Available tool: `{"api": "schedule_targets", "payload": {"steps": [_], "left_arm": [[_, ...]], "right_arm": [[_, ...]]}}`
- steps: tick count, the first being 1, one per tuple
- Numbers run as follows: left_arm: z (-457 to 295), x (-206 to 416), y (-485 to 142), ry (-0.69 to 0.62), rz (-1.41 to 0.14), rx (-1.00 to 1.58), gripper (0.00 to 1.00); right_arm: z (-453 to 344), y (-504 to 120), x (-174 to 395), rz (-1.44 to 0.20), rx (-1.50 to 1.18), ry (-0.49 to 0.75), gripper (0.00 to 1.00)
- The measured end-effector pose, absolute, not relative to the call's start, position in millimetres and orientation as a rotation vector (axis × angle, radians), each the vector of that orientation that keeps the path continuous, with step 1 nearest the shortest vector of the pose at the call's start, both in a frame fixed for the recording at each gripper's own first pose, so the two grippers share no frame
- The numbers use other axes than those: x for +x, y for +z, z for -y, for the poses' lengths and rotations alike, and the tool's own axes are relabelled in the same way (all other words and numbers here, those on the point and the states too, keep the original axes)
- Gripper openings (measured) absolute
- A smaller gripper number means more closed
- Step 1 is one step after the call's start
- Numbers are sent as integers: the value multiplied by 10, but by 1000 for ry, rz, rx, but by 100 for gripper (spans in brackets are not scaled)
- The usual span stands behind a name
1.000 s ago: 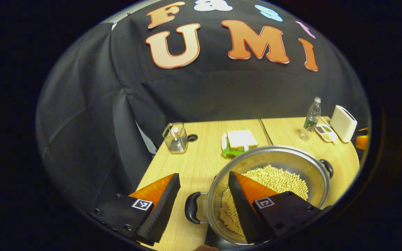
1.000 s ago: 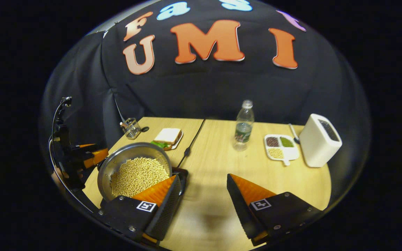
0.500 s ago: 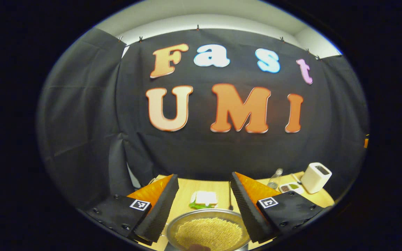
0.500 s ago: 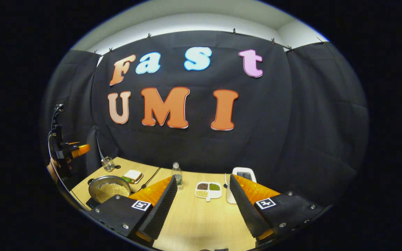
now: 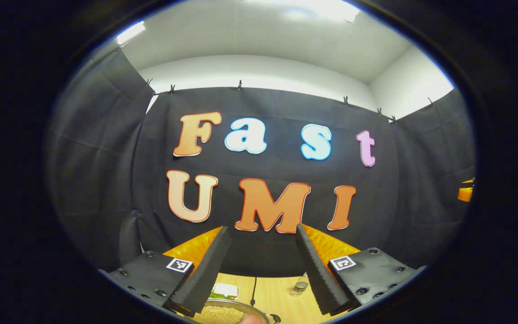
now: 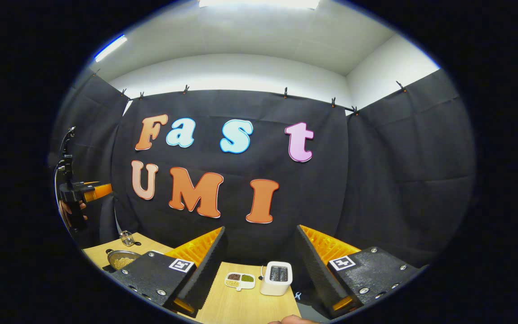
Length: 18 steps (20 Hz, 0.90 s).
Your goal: First push the handle of the pot to place it horizontally, then grasp the pot with both hands and set it on the induction cooktop.
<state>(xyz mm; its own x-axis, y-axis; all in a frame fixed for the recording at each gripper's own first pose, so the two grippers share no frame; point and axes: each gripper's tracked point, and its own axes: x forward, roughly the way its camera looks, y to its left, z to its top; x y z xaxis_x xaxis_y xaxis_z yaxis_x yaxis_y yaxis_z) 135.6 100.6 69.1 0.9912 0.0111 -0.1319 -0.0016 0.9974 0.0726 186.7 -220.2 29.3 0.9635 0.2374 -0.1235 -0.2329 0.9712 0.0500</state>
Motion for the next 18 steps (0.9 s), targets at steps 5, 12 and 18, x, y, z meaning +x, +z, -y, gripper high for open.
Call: {"api": "schedule_targets", "payload": {"steps": [5, 12, 18], "left_arm": [[-844, 1260, 1075, -24, -92, 57, 96], [-769, 1229, 1516, -60, -26, 5, 93], [-725, 1223, 1650, -72, 21, 28, 96]], "right_arm": [[2281, 749, 1838, -45, 32, 233, 95], [2247, 1020, 1827, -5, 38, 237, 96], [2113, 1170, 1868, 32, 39, 240, 95]]}}
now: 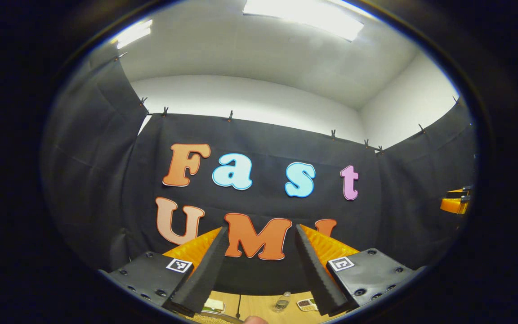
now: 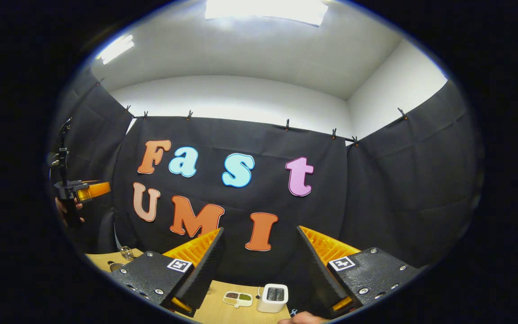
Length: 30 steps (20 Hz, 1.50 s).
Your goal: First push the handle of the pot to place it horizontally, then grasp the pot with both hands and set it on the induction cooktop.
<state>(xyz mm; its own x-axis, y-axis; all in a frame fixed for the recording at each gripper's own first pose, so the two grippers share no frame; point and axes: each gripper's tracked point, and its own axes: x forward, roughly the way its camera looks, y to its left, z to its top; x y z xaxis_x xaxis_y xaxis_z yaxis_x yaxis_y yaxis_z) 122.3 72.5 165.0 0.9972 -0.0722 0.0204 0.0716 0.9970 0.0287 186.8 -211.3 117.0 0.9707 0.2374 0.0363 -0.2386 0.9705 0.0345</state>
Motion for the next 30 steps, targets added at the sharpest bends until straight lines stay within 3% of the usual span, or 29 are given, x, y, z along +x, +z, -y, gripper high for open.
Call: {"api": "schedule_targets", "payload": {"steps": [30], "left_arm": [[-1088, 1406, 1613, -30, 46, 53, 96]], "right_arm": [[1750, 1258, 2069, 69, 31, 251, 95]]}}
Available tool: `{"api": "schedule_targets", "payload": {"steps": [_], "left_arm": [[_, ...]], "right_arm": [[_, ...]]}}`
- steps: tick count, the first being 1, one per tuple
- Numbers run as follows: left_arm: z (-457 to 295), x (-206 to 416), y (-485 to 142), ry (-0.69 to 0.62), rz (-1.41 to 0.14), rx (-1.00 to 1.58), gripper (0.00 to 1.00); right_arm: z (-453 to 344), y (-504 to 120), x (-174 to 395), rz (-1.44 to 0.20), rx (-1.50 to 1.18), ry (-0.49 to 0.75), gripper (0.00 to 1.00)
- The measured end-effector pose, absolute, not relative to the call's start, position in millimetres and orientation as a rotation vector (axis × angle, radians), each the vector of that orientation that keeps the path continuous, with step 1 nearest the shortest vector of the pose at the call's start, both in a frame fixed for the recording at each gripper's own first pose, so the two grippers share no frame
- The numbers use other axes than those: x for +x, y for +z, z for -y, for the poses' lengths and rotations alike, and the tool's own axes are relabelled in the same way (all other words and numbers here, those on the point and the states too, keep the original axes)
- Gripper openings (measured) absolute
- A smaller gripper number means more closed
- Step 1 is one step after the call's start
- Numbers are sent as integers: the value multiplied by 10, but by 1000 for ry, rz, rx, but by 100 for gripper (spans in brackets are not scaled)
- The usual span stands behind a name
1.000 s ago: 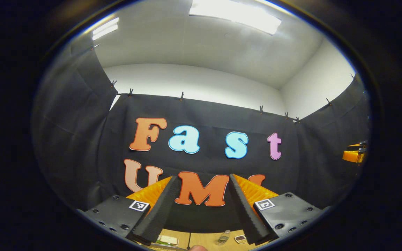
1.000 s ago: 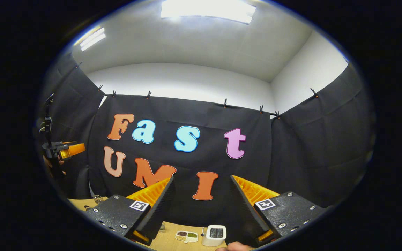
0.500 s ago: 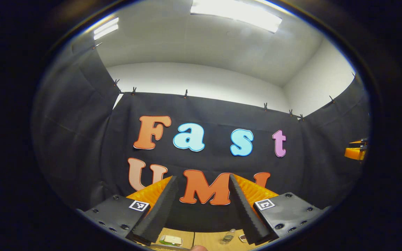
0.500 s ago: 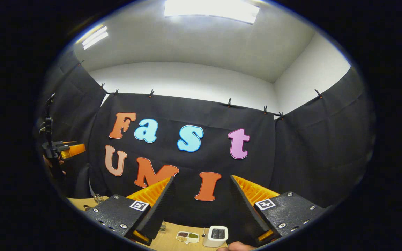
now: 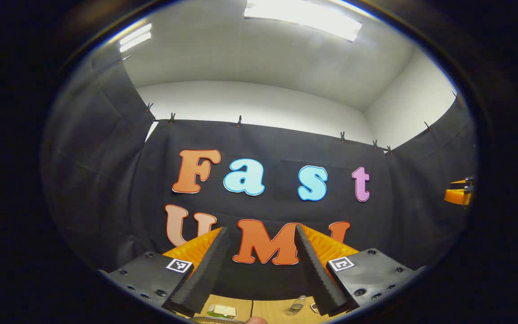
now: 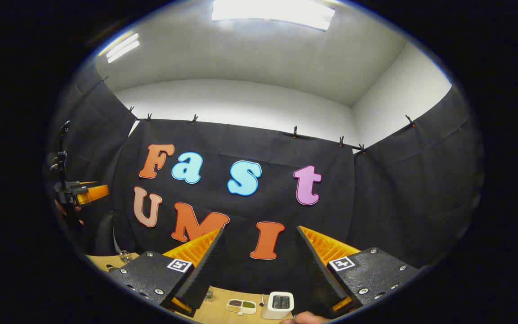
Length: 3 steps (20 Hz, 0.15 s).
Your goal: First push the handle of the pot to place it horizontally, then grasp the pot with both hands and set it on the induction cooktop.
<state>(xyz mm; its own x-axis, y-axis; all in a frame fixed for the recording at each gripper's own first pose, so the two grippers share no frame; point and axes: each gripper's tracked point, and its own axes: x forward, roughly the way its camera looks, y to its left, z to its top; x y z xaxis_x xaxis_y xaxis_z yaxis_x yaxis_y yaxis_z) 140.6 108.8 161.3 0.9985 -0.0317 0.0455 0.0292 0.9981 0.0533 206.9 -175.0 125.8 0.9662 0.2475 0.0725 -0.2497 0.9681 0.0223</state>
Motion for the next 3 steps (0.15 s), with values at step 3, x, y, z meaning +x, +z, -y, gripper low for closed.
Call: {"api": "schedule_targets", "payload": {"steps": [3], "left_arm": [[-1049, 1421, 1625, -40, 48, 55, 94]], "right_arm": [[1758, 1277, 2075, 73, 30, 248, 95]]}}
